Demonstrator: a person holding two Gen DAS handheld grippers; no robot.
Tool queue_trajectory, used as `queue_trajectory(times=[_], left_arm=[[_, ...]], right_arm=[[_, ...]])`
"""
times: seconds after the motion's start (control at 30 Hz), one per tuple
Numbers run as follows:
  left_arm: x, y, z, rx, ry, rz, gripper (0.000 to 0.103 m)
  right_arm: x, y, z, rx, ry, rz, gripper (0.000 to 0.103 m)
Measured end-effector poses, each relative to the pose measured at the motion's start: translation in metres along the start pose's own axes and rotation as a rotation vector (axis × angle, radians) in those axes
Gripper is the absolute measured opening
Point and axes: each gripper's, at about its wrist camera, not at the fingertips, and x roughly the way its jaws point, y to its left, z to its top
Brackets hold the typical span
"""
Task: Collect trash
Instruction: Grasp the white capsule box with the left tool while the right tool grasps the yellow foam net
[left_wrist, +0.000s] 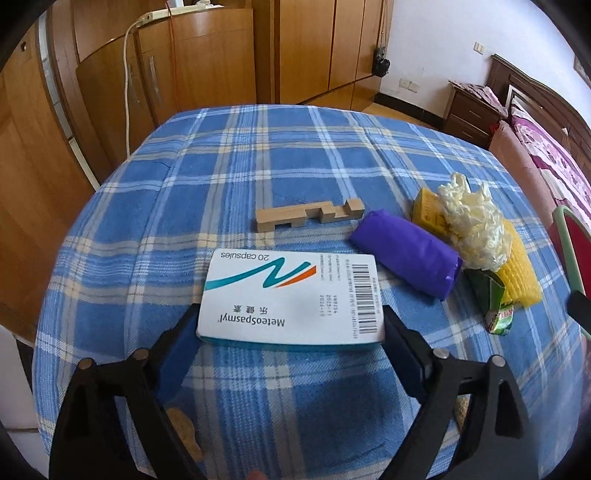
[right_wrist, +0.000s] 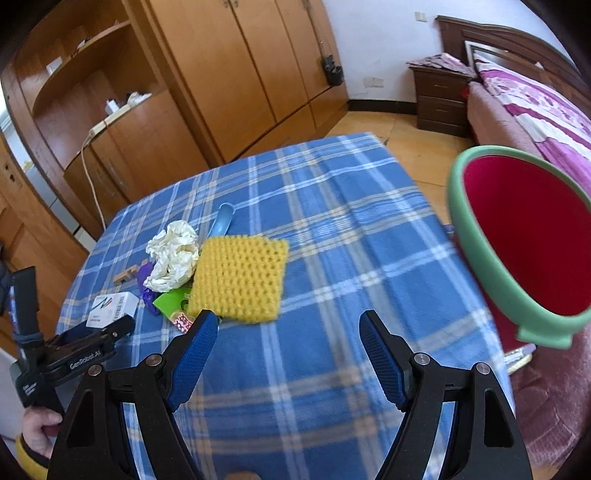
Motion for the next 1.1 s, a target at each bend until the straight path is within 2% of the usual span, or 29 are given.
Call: queue_trajectory(times=[0.3, 0.4, 0.47, 0.53, 0.57, 0.67, 0.87, 1.1], left_arm=[[-0.004, 0.005, 0.000, -0.030, -0.014, -0.038, 0.090], [-0.008, 0.002, 0.000, -0.026, -0.025, -0.050, 0.090], [-0.011, 0.001, 0.001, -0.020, -0.034, -0.056, 0.090], [-0.014, -0.002, 0.001, -0.018, -0.041, -0.064, 0.090], [-0.016, -0.004, 0.001, -0.017, -0.045, -0.070, 0.090], [-0.023, -0.007, 0.001, -0.016, -0.055, -0.083, 0.090], [-0.038, -0.018, 0.000, -0.004, -0.073, -0.110, 0.090], [-0.057, -0.035, -0.001, 0.023, -0.101, -0.143, 0.090]], right_arm=[[0.033, 0.014, 0.007, -0.009, 0.036, 0.031, 0.078], [0.041, 0.013, 0.008, 0.009, 0.054, 0.042, 0.060], [0.043, 0.013, 0.007, 0.015, 0.060, 0.049, 0.040], [0.043, 0.012, 0.007, 0.018, 0.062, 0.052, 0.027], [0.043, 0.010, 0.006, 0.028, 0.063, 0.062, 0.021], [0.038, 0.009, 0.004, 0.027, 0.044, 0.076, 0.011], [0.022, 0.002, 0.002, 0.047, 0.005, 0.097, 0.009], [-0.021, -0.006, 0.001, 0.055, -0.098, 0.093, 0.009]])
